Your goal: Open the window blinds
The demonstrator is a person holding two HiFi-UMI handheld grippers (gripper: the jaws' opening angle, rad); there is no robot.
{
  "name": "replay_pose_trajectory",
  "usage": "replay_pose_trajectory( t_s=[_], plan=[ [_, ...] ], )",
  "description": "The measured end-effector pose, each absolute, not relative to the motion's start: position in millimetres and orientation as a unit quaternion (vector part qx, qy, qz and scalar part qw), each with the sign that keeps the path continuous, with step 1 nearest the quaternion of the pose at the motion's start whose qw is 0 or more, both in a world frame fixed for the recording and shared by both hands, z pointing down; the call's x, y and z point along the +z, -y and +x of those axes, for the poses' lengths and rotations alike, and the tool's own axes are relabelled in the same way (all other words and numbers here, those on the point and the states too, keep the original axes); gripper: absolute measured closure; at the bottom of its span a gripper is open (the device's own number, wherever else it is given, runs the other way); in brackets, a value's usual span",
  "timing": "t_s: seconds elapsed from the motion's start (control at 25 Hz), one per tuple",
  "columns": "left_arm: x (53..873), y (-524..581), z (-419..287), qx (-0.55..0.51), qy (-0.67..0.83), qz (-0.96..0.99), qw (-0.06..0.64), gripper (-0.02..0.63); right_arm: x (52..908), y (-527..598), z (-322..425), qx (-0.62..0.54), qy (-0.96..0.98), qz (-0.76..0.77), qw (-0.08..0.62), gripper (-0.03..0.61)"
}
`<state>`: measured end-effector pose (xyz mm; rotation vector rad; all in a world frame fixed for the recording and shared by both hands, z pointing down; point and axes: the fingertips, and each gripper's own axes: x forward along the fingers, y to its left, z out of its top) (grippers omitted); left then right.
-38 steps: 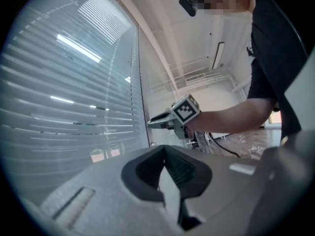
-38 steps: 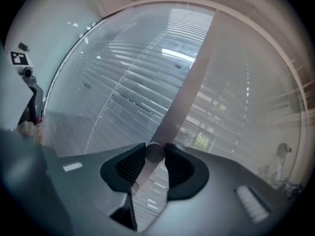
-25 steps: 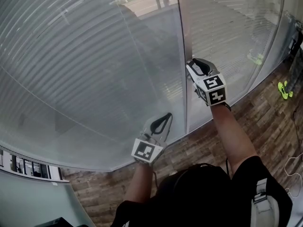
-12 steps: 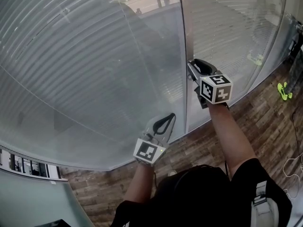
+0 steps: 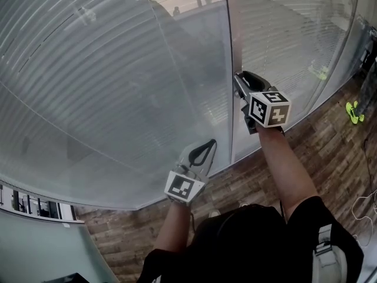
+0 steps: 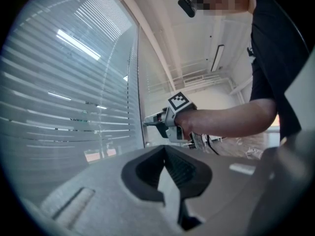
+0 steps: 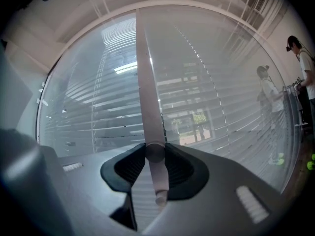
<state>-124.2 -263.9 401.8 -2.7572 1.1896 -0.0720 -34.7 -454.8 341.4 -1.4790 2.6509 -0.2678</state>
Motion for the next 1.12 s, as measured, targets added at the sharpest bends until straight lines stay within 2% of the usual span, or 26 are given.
replay_pose_trajectory(
  t_s=[0.32, 0.48, 0.8, 0.92, 1.12],
  plan=[
    [405, 264, -122, -0.024, -0.394, -0.917, 0.062, 0.609, 343, 454, -35, -0.057, -0.87, -0.488, 0.028, 0.446],
    [408, 266, -126, -0.029, -0.398, -0.915, 0.056, 0.609, 352, 452, -33, -0.025, -0.87, -0.492, 0.003, 0.363],
    [413, 266, -125, -0.029, -0.397, -0.916, 0.053, 0.611, 358, 448, -34, 0.02, -0.87, -0.491, -0.03, 0.353],
    [415, 265, -126, -0.029, -0.4, -0.915, 0.051, 0.609, 350, 446, -39, 0.098, -0.862, -0.49, -0.084, 0.353],
    [416, 264, -130, -0.03, -0.405, -0.913, 0.046, 0.611, 332, 439, -47, 0.316, -0.791, -0.465, -0.239, 0.353]
  ],
)
